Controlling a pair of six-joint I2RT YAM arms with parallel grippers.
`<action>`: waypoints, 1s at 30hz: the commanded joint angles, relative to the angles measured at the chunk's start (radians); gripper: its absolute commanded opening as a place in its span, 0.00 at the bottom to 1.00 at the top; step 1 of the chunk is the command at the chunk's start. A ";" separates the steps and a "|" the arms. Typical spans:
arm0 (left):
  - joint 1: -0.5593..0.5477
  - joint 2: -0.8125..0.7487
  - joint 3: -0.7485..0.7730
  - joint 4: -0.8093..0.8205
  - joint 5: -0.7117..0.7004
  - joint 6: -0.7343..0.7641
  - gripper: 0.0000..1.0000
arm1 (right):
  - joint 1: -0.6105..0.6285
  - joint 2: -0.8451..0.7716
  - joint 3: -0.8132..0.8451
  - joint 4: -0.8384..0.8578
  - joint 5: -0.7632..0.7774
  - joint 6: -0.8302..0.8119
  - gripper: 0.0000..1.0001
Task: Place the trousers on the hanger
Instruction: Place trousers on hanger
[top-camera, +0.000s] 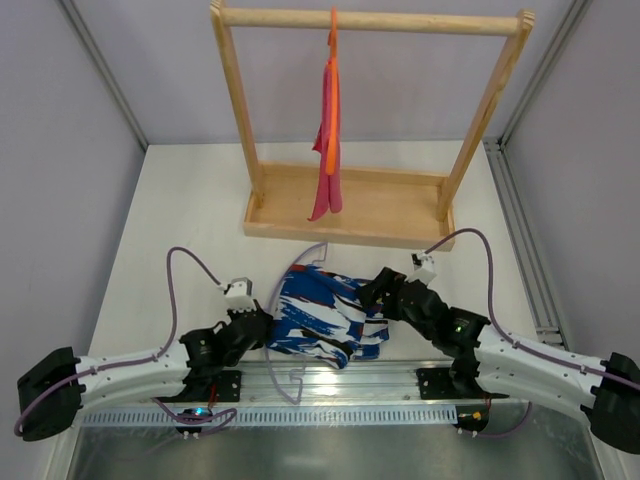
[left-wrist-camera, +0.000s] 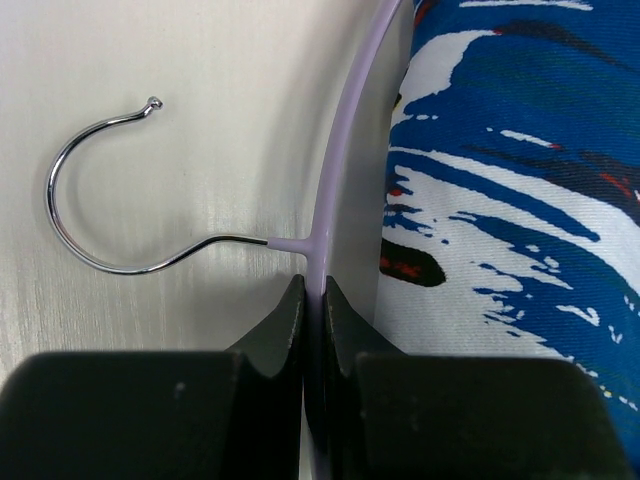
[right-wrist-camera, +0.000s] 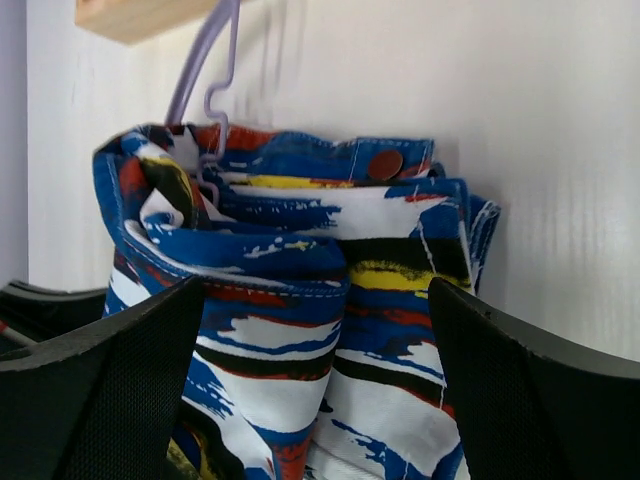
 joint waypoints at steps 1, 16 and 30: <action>0.004 -0.024 0.003 0.061 -0.015 -0.023 0.00 | -0.009 0.059 -0.033 0.265 -0.160 -0.032 0.94; 0.004 0.080 0.008 0.116 -0.020 -0.070 0.00 | -0.007 0.200 -0.078 0.467 -0.141 -0.043 0.56; 0.006 0.323 0.069 -0.019 -0.101 -0.239 0.00 | -0.104 0.231 0.042 0.227 0.091 -0.250 0.05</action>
